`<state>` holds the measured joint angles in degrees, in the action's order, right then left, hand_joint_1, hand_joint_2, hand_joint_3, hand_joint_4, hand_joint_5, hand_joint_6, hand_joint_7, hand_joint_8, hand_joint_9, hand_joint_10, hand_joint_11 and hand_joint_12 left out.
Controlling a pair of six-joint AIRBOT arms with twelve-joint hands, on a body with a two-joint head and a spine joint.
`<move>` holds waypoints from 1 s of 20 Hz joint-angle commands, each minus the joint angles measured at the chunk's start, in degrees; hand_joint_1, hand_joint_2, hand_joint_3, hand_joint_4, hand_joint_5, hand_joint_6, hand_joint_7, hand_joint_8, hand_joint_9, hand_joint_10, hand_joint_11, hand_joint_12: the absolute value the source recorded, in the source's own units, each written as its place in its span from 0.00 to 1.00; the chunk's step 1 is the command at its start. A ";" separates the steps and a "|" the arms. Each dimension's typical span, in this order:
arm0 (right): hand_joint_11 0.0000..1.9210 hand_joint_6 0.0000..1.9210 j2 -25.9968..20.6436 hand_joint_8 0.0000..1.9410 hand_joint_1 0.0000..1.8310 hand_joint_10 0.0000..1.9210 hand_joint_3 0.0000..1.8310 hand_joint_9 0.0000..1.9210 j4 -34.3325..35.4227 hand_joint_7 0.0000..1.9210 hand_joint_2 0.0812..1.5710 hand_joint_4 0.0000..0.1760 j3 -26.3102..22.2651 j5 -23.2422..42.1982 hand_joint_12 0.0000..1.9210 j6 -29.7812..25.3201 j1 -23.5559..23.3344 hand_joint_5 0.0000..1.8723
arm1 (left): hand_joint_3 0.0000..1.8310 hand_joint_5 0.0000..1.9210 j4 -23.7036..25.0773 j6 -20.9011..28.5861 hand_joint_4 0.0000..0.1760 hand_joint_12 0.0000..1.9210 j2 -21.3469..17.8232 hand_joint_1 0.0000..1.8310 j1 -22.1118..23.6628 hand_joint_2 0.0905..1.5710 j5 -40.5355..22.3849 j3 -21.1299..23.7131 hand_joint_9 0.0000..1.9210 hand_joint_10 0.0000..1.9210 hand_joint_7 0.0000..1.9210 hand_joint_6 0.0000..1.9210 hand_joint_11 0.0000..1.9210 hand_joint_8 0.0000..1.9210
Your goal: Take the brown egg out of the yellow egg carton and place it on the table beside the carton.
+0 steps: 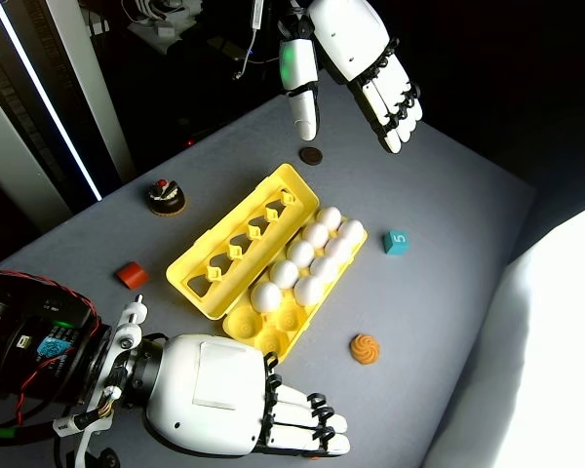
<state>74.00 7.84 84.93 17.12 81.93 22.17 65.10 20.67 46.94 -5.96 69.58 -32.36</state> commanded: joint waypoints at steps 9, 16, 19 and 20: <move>0.00 0.01 -4.61 0.01 0.46 0.00 0.00 0.00 -0.13 0.09 0.47 0.75 -6.05 2.90 0.00 1.58 -4.55 0.51 | 0.00 0.04 5.29 -0.11 0.00 0.00 0.02 0.00 0.40 0.73 0.08 0.06 0.02 0.00 0.03 0.00 0.00 0.00; 0.00 0.00 -11.31 0.00 0.44 0.00 0.00 0.00 -0.12 0.07 0.48 0.74 -16.26 0.20 0.00 3.62 -8.10 0.51 | 0.00 0.04 5.29 -0.11 0.00 0.00 0.02 0.00 0.41 0.73 0.09 0.06 0.03 0.00 0.03 0.00 0.01 0.00; 0.00 0.00 -14.33 0.00 0.43 0.00 0.00 0.00 2.95 0.06 0.48 0.95 -20.32 -0.60 0.00 3.65 -8.78 0.50 | 0.00 0.04 5.32 -0.11 0.00 0.00 0.02 0.00 0.49 0.73 0.09 0.06 0.02 0.00 0.03 0.00 0.00 0.00; 0.00 0.00 -15.53 0.00 0.44 0.00 0.00 0.00 5.04 0.07 0.47 0.94 -21.63 -1.23 0.00 3.70 -8.94 0.51 | 0.00 0.04 5.32 -0.11 0.00 0.00 0.02 0.00 0.49 0.73 0.09 0.07 0.02 0.00 0.03 0.00 0.00 0.00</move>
<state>58.43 13.56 62.65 9.91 85.47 14.04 65.10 20.67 46.94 -5.96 69.56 -32.36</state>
